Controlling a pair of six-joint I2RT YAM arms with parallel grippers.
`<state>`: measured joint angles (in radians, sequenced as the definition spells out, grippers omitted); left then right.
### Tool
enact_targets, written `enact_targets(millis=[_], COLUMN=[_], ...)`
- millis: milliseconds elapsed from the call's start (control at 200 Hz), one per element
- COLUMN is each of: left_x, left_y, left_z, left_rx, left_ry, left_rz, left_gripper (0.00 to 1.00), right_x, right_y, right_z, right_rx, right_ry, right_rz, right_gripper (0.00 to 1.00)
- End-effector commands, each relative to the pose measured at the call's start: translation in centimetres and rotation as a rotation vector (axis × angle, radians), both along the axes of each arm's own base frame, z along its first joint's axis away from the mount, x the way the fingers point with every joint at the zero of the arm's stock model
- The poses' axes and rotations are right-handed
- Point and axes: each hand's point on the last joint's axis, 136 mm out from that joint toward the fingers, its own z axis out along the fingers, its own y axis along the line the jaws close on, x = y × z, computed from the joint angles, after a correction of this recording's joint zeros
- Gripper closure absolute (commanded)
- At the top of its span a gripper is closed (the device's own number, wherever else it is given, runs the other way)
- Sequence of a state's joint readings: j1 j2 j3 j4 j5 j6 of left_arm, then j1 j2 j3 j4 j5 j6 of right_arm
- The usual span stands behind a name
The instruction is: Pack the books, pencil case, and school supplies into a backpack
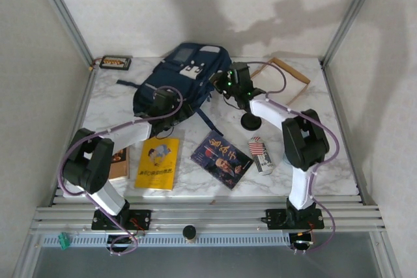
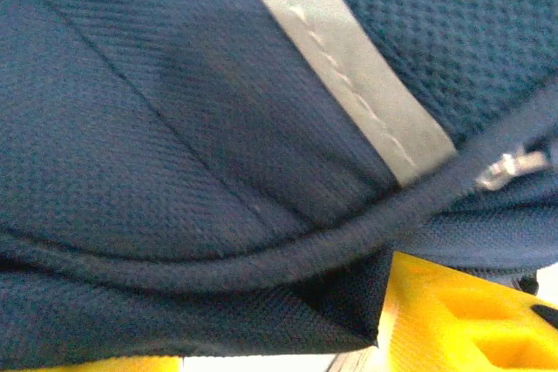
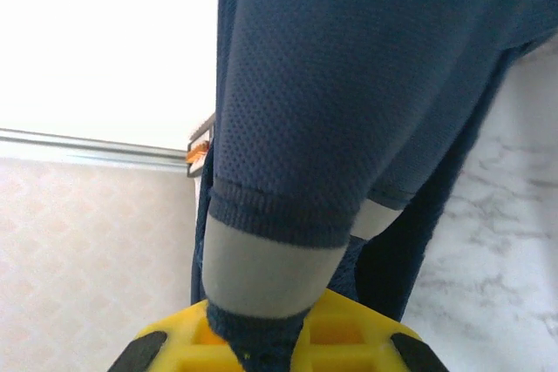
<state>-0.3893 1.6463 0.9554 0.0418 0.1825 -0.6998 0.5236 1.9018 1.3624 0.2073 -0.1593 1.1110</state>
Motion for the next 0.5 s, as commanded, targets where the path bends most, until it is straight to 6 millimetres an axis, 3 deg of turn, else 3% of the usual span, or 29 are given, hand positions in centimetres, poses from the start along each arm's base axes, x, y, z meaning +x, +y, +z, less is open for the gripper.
enact_targets(millis=[0,75,155,350,496], left_x=[5.4,4.1,1.5,-5.1,-7.2], left_y=[1.2,1.7,2.6,0.6,-1.0], left_z=[9.5,10.2,11.0,10.1,10.0], left_rx=[-0.008,-0.003,-0.007,-0.025,-0.037], left_ry=[-0.338,-0.332,-0.337,-0.319,-0.326], left_rz=[-0.004,0.009,0.074,0.056,0.005], left_gripper=[0.46,0.46,0.43,0.41,0.45], right_x=[-3.8,-4.2,-4.4,-5.2,-5.3], right_y=[3.5,3.8,2.9,2.8,3.0], right_z=[3.3,3.0,2.7,3.3,4.7], right_rx=[0.122,0.152,0.177,0.286,0.309], right_ry=[0.011,0.049,0.065,0.113,0.115], right_rz=[0.055,0.028,-0.052,-0.099,-0.099], right_gripper=[1.00,1.00,1.00,1.00,0.99])
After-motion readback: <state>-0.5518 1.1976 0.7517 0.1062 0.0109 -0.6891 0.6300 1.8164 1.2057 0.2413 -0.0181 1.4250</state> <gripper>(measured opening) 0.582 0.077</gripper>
